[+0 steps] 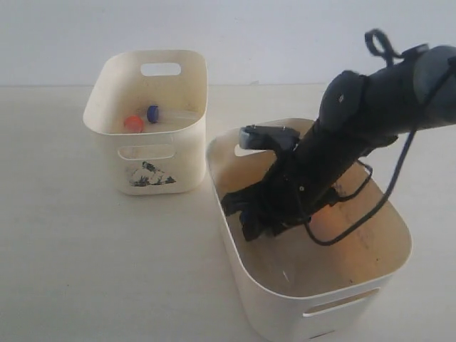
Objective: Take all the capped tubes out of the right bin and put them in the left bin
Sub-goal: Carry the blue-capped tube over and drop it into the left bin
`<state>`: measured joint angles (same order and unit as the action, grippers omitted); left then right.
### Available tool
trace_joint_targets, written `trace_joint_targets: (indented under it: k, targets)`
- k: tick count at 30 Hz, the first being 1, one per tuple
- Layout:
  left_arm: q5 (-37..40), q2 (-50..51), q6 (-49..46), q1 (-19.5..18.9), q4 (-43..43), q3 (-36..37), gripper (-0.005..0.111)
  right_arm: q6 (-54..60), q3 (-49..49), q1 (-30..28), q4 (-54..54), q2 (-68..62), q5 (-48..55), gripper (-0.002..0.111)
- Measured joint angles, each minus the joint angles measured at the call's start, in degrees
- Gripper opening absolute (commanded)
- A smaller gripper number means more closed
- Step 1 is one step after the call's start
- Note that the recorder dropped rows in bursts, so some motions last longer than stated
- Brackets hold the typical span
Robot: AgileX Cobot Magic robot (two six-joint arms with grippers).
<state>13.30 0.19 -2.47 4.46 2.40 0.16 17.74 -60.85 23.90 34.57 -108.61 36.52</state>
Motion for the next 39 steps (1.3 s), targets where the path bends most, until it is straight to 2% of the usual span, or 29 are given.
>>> trace_joint_targets:
  k: [5, 7, 9, 14, 19, 22, 24, 26, 27, 28, 29, 31, 32, 35, 39]
  targets:
    - [0.0, 0.0, 0.0, 0.0, 0.0, 0.0, 0.004, 0.5, 0.1, 0.0, -3.9, 17.0, 1.1, 0.000]
    - [0.0, 0.0, 0.0, 0.0, 0.0, 0.0, 0.004, 1.7, 0.1, 0.0, -4.4, 23.4, -3.5, 0.000]
    - [0.0, 0.0, 0.0, 0.0, 0.0, 0.0, 0.004, 3.1, 0.2, 0.0, -3.7, 29.4, -13.8, 0.000]
    - [0.0, 0.0, 0.0, 0.0, 0.0, 0.0, 0.004, 4.8, -0.2, 1.6, 1.4, 29.0, -27.0, 0.000]
    - [0.0, 0.0, 0.0, 0.0, 0.0, 0.0, 0.004, 13.3, -7.9, 9.7, 1.9, 20.2, -34.5, 0.003]
    - [0.0, 0.0, 0.0, 0.0, 0.0, 0.0, 0.004, 15.2, -13.0, 11.5, 2.0, 14.9, -36.5, 0.023]
    - [0.0, 0.0, 0.0, 0.0, 0.0, 0.0, 0.004, 15.5, -16.9, 11.6, 2.0, 11.0, -37.4, 0.049]
    - [0.0, 0.0, 0.0, 0.0, 0.0, 0.0, 0.004, 15.7, -20.5, 11.6, 2.0, 7.6, -37.8, 0.068]
    - [0.0, 0.0, 0.0, 0.0, 0.0, 0.0, 0.004, 15.7, -22.4, 11.6, 2.1, 5.9, -38.0, 0.068]
    - [0.0, 0.0, 0.0, 0.0, 0.0, 0.0, 0.004, 15.7, -24.2, 11.6, 2.1, 4.3, -38.2, 0.060]
    - [0.0, 0.0, 0.0, 0.0, 0.0, 0.0, 0.004, 15.7, -25.4, 11.6, 2.1, 3.2, -38.2, 0.046]
    - [0.0, 0.0, 0.0, 0.0, 0.0, 0.0, 0.004, 15.7, -27.4, 11.6, 2.1, 1.3, -37.9, 0.010]
    - [0.0, 0.0, 0.0, 0.0, 0.0, 0.0, 0.004, 15.7, -27.8, 11.6, 2.1, 0.8, -37.4, 0.001]
    - [0.0, 0.0, 0.0, 0.0, 0.0, 0.0, 0.004, 15.7, -28.1, 11.4, 2.1, 1.0, -33.2, -0.001]
    - [0.0, 0.0, 0.0, 0.0, 0.0, 0.0, 0.004, 15.7, -28.1, 9.5, 0.1, 4.0, -22.1, -0.001]
